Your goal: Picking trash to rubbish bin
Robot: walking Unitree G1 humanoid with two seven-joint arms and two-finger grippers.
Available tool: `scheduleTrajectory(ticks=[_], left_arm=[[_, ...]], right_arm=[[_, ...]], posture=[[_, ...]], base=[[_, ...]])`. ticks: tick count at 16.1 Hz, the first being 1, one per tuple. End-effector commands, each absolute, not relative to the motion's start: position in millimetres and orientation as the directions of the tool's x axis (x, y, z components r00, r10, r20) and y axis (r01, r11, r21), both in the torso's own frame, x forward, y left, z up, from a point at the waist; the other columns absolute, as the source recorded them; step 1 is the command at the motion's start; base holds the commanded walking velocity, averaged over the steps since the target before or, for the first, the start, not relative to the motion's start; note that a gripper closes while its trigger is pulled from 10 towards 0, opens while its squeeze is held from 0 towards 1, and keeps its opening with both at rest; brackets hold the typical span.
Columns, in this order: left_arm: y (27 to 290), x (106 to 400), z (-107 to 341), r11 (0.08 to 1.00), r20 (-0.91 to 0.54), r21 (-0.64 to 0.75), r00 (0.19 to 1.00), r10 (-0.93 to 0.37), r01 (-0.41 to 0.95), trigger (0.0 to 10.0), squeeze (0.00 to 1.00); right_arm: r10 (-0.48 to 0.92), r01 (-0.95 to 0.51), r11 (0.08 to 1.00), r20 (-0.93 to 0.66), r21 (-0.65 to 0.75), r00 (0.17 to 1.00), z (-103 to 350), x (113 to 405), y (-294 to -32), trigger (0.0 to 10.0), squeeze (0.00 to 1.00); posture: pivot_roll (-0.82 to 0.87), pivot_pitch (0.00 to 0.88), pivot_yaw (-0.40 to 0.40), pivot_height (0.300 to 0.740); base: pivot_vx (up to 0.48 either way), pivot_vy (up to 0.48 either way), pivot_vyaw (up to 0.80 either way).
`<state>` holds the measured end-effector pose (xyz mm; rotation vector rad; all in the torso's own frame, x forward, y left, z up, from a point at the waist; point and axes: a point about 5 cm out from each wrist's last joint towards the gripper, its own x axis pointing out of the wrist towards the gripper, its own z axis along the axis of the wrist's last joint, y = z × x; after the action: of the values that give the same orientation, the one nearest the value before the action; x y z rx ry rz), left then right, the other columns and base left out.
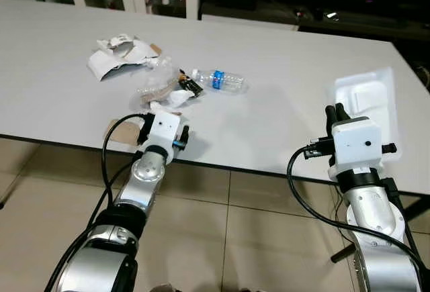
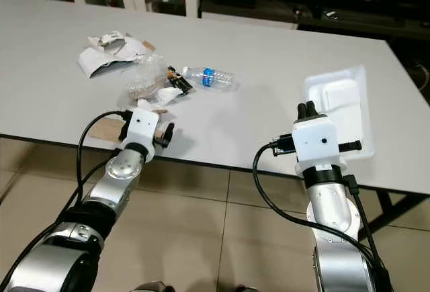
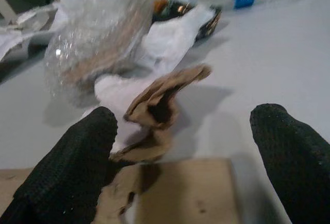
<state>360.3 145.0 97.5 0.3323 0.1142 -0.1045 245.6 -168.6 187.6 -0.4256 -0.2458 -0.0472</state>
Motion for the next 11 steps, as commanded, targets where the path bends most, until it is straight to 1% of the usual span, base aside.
scheduleTrajectory(ticks=[1,3,6,11], left_arm=[[143,365,104,0.931,-0.125,0.341,0.988,-0.089,0.127,10.0,0.0],[153,365,98,0.918,-0.172,0.373,0.982,-0.078,0.139,10.0,0.0],[158,366,96,0.913,-0.186,0.384,0.98,-0.07,0.139,10.0,0.0],[155,367,92,0.908,-0.215,0.379,0.972,-0.099,0.176,10.0,0.0]], right_arm=[[0.002,0.102,0.91,0.25,-0.402,0.968,189,245,-169,10.0,0.0],[-0.009,0.103,0.916,0.236,-0.388,0.972,185,242,-167,10.0,0.0],[-0.011,0.098,0.921,0.227,-0.377,0.974,182,241,-165,10.0,0.0],[-0.009,0.094,0.925,0.226,-0.369,0.974,182,238,-162,10.0,0.0]], posture=[[0.15,0.107,-0.035,0.74],[0.17,0.142,-0.021,0.74],[0.17,0.153,-0.015,0.74],[0.17,0.164,-0.019,0.74]], base=[[0.0,0.0,0.0],[0.0,0.0,0.0],[0.0,0.0,0.0],[0.0,0.0,0.0]])
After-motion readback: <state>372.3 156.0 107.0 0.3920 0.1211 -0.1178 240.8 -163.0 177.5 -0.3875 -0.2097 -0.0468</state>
